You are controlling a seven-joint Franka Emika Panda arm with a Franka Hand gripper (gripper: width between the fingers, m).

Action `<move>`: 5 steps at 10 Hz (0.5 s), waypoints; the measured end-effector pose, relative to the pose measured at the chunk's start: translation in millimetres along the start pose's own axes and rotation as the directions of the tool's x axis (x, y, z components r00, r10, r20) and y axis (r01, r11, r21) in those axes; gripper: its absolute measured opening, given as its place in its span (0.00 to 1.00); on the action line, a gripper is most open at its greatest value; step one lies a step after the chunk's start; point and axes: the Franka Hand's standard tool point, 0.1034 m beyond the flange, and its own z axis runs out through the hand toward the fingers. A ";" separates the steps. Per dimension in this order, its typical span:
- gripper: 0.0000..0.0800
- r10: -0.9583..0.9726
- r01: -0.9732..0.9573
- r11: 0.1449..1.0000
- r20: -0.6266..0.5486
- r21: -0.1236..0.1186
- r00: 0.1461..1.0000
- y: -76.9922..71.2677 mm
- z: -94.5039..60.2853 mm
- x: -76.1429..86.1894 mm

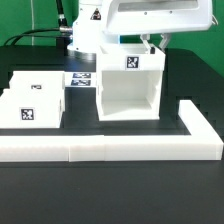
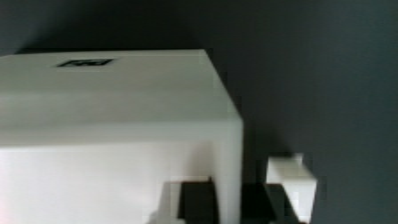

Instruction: Assemble drawer

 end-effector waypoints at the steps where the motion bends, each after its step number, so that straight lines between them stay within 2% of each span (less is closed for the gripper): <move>1: 0.05 0.002 -0.002 1.000 -0.017 0.003 1.000 1.9 0.2 15.8; 3: 0.05 0.014 -0.014 1.000 -0.050 0.010 0.999 3.7 0.9 51.7; 5: 0.05 0.023 -0.021 1.000 -0.096 0.017 0.995 7.3 1.1 96.7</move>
Offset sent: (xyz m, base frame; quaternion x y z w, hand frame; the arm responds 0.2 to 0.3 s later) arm 0.0764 -0.0051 -0.0182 -0.0096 0.0110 0.0053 0.9999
